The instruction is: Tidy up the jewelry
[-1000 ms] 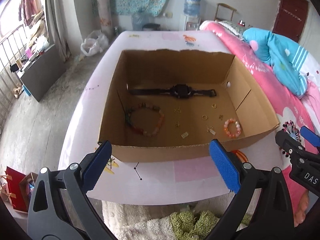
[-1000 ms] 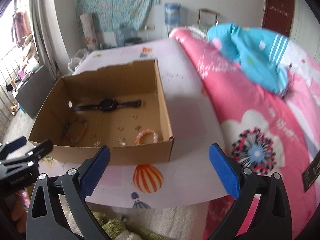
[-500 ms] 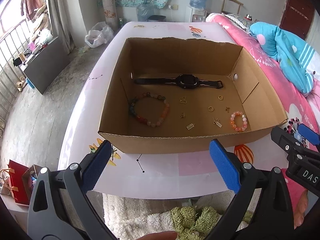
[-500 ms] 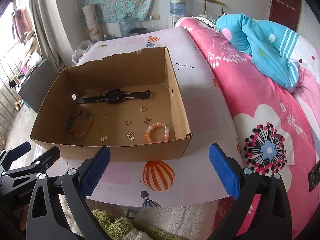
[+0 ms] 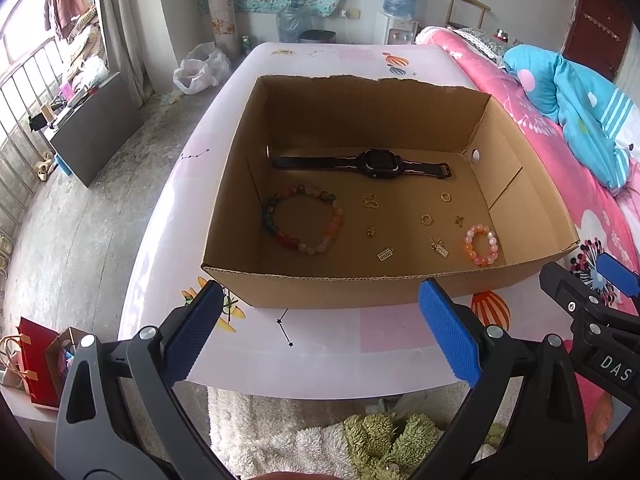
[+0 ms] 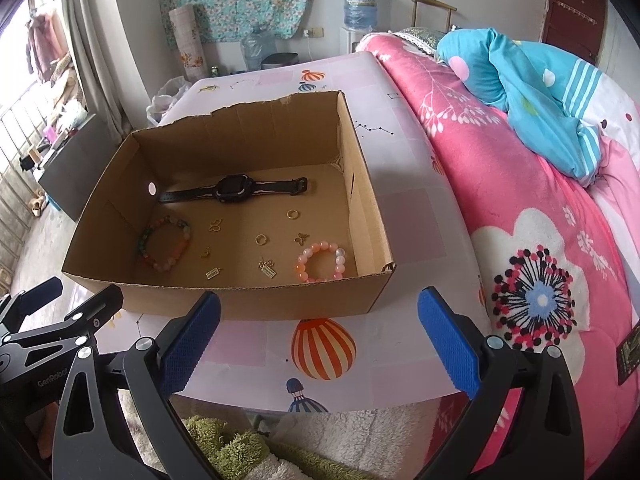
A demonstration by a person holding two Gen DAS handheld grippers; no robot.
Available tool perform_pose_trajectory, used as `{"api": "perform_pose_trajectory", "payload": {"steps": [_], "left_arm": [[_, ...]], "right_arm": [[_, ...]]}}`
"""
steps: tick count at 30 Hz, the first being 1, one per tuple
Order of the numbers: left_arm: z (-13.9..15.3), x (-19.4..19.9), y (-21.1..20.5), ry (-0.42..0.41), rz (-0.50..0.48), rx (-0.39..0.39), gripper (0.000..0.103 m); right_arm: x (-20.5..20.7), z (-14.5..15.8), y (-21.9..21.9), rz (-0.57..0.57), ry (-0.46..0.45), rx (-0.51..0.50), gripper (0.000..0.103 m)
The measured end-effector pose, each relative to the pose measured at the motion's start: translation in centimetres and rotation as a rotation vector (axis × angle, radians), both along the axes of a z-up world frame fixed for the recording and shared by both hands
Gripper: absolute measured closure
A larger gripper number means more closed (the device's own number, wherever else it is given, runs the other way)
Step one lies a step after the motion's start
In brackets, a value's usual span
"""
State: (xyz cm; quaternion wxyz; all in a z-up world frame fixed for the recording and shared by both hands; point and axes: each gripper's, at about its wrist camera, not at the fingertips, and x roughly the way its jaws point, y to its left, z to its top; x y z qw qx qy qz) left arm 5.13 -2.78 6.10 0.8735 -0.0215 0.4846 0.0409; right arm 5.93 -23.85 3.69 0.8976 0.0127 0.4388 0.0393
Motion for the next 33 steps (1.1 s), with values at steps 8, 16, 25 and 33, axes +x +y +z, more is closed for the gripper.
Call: {"api": "perform_pose_trajectory", "payload": {"steps": [8,16,25,33], "left_arm": [[0.04,0.00,-0.01,0.000,-0.004,-0.002,0.009],[0.00,0.13,-0.08,0.006,-0.006,-0.006,0.008],[-0.03,0.23,-0.10,0.011,-0.009,-0.012,0.009],[-0.27,0.40,-0.14,0.022,-0.007,-0.015,0.009]], "right_arm": [[-0.03,0.14,0.15,0.001,0.000,-0.005,0.007],[0.20,0.26,0.19,0.004,-0.001,-0.002,0.007],[0.34,0.22,0.22,0.006,0.001,-0.002,0.007],[0.51,0.08,0.17,0.005,0.010,-0.002,0.007]]}}
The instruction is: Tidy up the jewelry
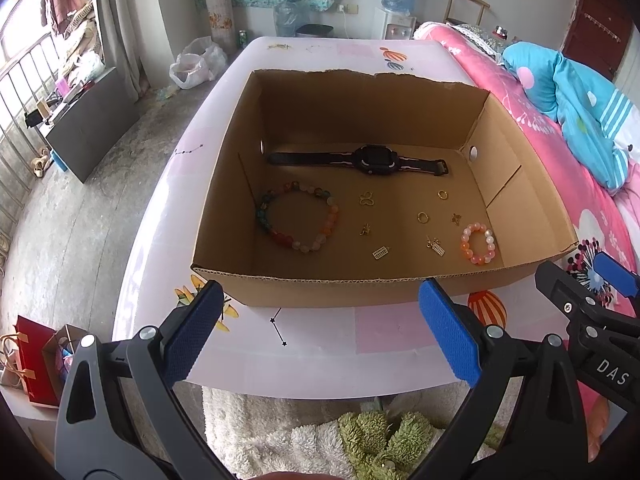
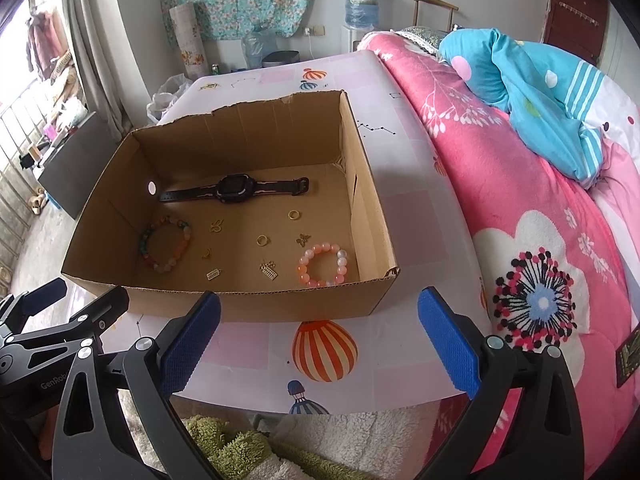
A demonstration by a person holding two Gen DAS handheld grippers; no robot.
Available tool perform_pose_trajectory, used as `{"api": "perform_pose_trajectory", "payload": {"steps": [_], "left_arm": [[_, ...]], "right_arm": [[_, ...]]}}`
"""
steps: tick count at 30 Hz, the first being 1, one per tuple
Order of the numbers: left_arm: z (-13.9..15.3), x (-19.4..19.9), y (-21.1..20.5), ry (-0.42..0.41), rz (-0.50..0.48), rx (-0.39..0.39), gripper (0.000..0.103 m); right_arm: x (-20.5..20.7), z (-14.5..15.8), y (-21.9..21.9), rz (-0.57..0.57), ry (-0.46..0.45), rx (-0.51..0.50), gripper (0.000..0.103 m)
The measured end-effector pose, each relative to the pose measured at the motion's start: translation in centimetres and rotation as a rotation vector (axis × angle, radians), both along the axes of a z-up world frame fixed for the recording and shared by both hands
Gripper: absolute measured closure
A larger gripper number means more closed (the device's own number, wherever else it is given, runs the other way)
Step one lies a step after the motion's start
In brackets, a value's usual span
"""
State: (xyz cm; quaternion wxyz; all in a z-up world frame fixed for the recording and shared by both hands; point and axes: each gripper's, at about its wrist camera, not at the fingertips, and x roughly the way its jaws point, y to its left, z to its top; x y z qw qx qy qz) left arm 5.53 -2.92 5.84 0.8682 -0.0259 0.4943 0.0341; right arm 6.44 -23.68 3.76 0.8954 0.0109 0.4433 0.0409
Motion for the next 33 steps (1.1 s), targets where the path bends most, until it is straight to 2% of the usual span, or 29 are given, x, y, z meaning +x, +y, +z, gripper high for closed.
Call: {"api": "perform_pose_trajectory", "payload": {"steps": [33], "left_arm": [[-0.01,-0.11,0.25,-0.002,0.008,-0.001,0.009]], "right_arm": [[0.08,-0.31,0.44,0.004,0.005,-0.005,0.007]]}}
